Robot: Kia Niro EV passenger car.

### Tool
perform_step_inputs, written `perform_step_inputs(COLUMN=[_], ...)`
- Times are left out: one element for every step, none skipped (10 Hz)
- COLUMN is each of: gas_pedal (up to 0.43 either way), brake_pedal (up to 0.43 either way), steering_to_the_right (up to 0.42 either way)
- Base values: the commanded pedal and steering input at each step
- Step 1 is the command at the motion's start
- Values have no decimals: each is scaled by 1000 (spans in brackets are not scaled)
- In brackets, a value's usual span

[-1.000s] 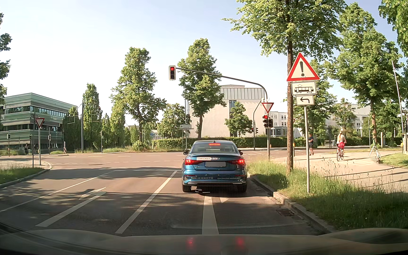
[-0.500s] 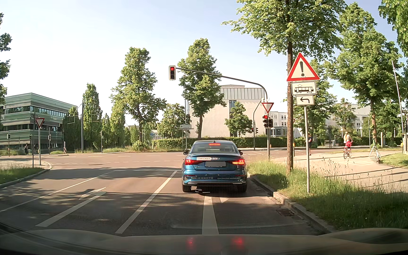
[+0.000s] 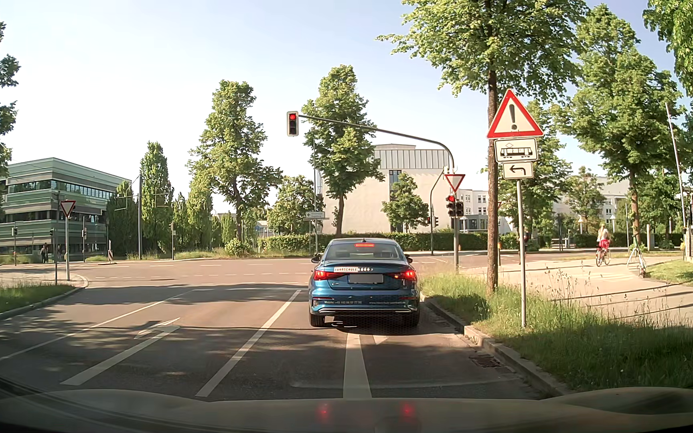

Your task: Follow the waypoints while adhering to traffic rules and regulations

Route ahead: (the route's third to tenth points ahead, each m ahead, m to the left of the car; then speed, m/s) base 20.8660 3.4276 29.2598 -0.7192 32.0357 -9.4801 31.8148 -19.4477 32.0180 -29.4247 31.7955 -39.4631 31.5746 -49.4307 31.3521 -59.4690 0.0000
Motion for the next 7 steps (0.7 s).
perform_step_inputs(gas_pedal=[0,0,0,0,0,0,0], brake_pedal=[140,140,140,140,140,140,140], steering_to_the_right=[17,17,18,18,17,16,17])
